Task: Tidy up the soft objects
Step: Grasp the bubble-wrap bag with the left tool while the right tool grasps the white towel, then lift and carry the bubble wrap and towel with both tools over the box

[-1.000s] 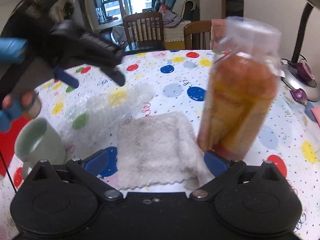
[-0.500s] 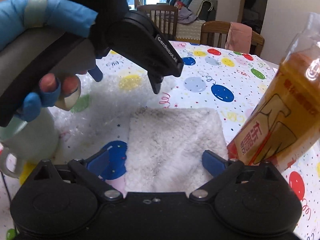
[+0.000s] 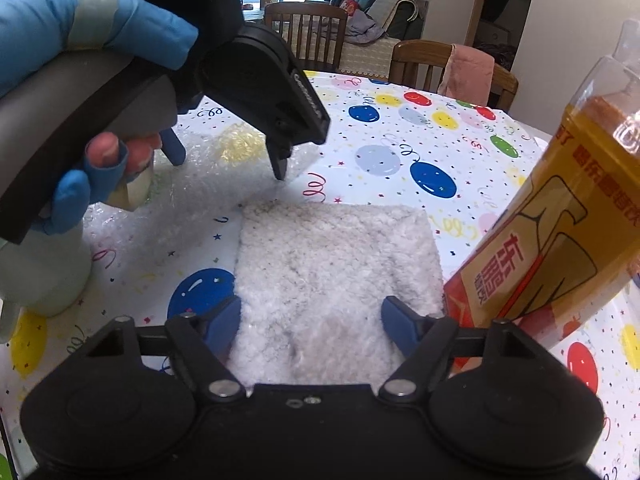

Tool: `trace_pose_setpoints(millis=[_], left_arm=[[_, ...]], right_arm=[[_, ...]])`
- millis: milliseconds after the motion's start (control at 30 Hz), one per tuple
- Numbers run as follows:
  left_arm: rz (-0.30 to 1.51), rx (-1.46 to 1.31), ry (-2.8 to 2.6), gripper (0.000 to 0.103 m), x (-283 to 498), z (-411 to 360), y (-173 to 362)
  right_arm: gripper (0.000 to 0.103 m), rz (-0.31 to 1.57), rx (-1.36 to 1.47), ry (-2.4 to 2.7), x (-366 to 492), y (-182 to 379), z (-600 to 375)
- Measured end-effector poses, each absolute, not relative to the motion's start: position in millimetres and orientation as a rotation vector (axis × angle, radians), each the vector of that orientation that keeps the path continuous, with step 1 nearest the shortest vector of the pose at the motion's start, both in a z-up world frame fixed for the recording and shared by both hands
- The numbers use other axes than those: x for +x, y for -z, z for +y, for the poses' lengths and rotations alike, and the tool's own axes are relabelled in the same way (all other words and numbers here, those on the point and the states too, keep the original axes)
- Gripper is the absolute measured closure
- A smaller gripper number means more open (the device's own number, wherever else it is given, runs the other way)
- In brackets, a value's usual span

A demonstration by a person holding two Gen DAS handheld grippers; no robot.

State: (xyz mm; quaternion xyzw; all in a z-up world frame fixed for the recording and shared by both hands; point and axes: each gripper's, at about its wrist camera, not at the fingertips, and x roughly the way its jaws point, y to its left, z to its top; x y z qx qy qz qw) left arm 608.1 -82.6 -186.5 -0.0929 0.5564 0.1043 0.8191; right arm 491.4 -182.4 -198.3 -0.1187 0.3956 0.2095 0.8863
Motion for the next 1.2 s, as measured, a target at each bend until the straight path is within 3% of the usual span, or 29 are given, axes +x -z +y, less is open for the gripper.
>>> trace_pose_setpoints(millis=[67, 200, 367, 433, 533, 1200], left_arm=[[1.175, -0.219, -0.238, 0.036, 606.0, -79.0, 184.4], [1.162, -0.285, -0.276, 0.064, 602.0, -64.6, 178.3], [1.142, -0.361, -0.267, 0.080, 597.0, -49.4, 172.7], [1.134, -0.362, -0.266, 0.081, 594.7, -49.0, 169.0], [1.119, -0.344, -0.252, 0.081, 590.1, -51.3, 160.8], [1.002, -0.352, -0.129, 0.081, 529.5, -49.6, 90.9]], right_arm=[[0.032, 0.819, -0.249, -0.431, 489.3, 197.9, -183.2], [0.050, 0.809, -0.248, -0.406, 488.9, 195.9, -186.9], [0.071, 0.800, -0.236, -0.389, 490.9, 193.1, -194.2], [0.082, 0.797, -0.229, -0.390, 490.8, 190.4, -196.3], [0.086, 0.789, -0.204, -0.392, 489.6, 184.9, -200.5], [0.089, 0.665, -0.051, -0.428, 447.2, 105.8, -243.1]])
